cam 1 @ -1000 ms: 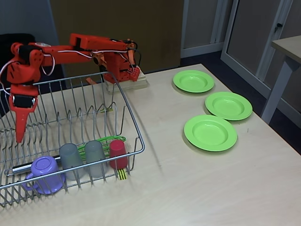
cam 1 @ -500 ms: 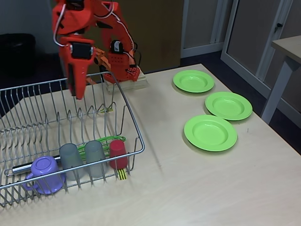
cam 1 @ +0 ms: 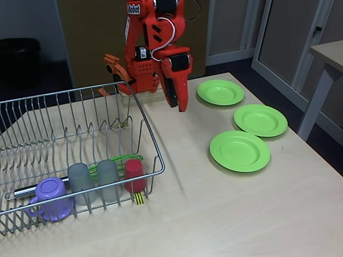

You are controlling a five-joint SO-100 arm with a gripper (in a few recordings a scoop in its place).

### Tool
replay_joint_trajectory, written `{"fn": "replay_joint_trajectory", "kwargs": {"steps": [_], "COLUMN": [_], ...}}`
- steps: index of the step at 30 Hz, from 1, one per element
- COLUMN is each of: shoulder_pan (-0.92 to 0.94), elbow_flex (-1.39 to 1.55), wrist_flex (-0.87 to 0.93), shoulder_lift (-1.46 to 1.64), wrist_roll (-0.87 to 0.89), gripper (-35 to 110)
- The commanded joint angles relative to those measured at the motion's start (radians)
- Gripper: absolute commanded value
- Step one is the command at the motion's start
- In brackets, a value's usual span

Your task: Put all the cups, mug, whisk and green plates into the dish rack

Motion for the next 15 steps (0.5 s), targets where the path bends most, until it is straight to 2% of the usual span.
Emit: {"fn": "replay_joint_trajectory", "kwargs": {"steps": [1, 7, 15], "shoulder_pan": [-0.167, -0.33, -0.387], "elbow_flex": [0.178, 0.431, 0.624], "wrist_flex": [-0.114, -0.291, -0.543], "shoulder_lift": [0.069, 0.074, 0.008], "wrist_roll": [0.124, 0.31, 0.347], "gripper": [24, 34, 38]}}
